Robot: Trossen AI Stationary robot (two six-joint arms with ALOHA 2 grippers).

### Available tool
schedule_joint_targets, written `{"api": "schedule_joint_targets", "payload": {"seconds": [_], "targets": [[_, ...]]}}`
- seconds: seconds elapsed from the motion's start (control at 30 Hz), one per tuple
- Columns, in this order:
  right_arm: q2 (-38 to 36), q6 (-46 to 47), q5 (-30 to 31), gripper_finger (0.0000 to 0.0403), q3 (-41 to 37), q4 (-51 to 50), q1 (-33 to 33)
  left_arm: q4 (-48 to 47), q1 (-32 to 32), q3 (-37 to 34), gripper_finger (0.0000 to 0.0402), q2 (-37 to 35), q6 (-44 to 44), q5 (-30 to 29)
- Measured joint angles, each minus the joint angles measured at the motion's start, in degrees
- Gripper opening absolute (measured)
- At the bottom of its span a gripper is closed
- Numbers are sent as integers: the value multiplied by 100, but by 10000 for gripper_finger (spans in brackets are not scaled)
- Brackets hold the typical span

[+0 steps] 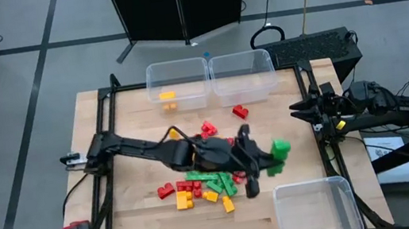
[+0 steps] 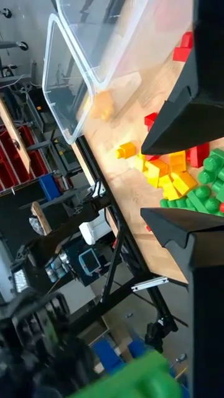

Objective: Sort blocks
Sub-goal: Put the green game piece into the bottom right transparent bin

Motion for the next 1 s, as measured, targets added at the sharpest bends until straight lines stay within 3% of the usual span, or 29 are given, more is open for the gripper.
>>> {"api": "schedule_joint_targets", "payload": {"seconds": [0.13, 0.27, 0.53, 1.0], "targets": [[2, 32, 0, 146, 0, -7, -1, 438, -82, 11, 0, 399, 740, -7], [2, 35, 0, 146, 0, -12, -1, 880, -84, 9, 0, 792, 867, 66], [2, 35, -2, 146, 0, -124, -1, 1969, -100, 11, 0, 1270, 863, 987], [0, 35, 0, 146, 0, -345, -1, 2019, -174, 9, 0, 1602, 1159, 1689]]}}
